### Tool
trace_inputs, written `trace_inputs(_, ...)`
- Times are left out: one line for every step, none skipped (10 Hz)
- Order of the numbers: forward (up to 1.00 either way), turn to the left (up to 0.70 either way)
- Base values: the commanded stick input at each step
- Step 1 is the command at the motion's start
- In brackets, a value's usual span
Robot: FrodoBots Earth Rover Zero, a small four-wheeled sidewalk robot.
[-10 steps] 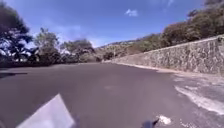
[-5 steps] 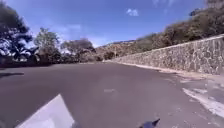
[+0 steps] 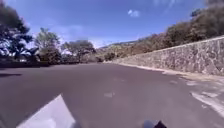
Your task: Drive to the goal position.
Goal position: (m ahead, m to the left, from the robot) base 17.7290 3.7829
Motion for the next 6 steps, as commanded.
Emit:
trace_inputs(0.5,0.0)
trace_inputs(0.5,0.0)
trace_inputs(0.5,0.0)
trace_inputs(0.5,0.0)
trace_inputs(0.5,0.0)
trace_inputs(0.5,0.0)
